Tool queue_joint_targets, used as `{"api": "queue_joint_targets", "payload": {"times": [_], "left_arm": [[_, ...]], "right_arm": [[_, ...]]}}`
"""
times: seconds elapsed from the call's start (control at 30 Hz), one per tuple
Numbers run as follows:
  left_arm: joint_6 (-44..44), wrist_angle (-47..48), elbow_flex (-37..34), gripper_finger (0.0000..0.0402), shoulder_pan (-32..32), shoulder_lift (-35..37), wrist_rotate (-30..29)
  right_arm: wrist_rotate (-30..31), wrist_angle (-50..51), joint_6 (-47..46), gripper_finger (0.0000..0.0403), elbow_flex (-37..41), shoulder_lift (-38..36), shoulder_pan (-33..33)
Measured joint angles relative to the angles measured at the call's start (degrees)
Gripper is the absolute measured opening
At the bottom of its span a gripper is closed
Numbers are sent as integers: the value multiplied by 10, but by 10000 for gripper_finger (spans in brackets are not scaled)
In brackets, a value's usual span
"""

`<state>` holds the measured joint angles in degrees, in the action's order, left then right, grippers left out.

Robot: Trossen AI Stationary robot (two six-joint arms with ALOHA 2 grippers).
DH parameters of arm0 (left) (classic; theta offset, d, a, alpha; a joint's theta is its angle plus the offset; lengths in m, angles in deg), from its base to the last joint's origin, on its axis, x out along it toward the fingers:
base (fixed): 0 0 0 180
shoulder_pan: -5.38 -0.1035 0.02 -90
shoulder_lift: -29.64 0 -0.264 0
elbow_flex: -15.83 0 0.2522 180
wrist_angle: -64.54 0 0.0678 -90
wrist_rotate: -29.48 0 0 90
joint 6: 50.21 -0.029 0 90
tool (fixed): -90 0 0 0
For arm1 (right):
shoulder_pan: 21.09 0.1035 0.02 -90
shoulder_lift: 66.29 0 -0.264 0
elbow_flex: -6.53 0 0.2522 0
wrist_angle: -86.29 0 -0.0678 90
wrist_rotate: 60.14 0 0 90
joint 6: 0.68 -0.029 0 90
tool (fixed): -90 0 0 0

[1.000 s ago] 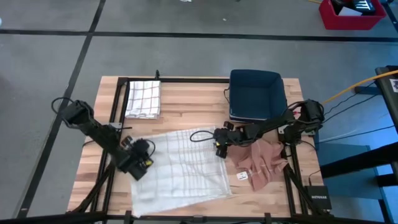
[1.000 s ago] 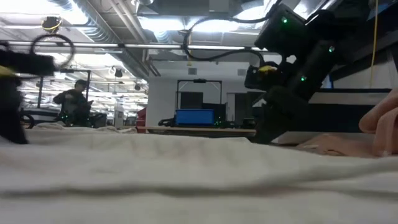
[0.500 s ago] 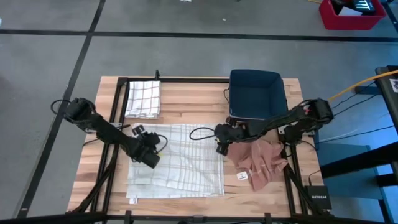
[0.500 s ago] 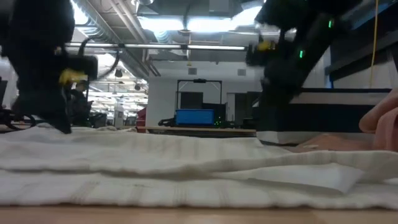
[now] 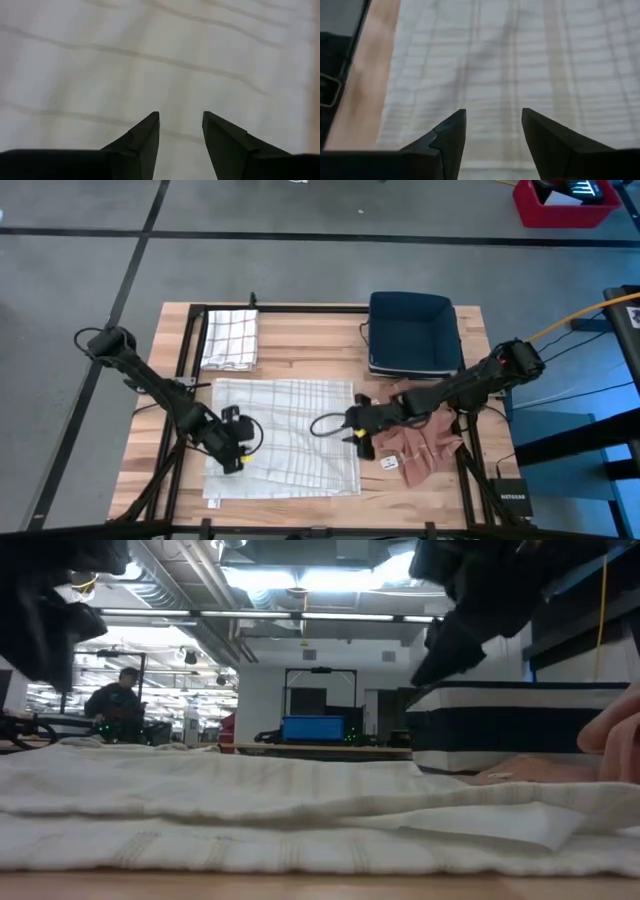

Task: Fold towel
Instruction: Fold the white towel on the table

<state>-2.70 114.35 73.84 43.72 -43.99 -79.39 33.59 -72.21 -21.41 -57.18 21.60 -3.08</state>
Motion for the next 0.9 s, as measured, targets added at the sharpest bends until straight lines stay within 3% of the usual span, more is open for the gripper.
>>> {"api": "queue_joint_targets", "payload": {"times": [0.13,0.23,0.4,0.57,0.77,0.9], "left_arm": [[23,-35,1,142,31,-25,63],[77,-23,16,142,57,-53,133],[167,79,84,128,120,-88,187],[266,172,141,110,198,-95,146],[359,176,121,95,280,-122,60],[381,169,105,93,296,-149,32]], "right_arm": [[81,-43,-13,198,0,5,49],[111,-56,-35,198,0,14,83],[141,-69,-87,198,0,35,124],[184,-125,-109,198,0,59,150],[254,-248,-99,198,0,110,174],[251,-268,-91,198,0,125,181]]}}
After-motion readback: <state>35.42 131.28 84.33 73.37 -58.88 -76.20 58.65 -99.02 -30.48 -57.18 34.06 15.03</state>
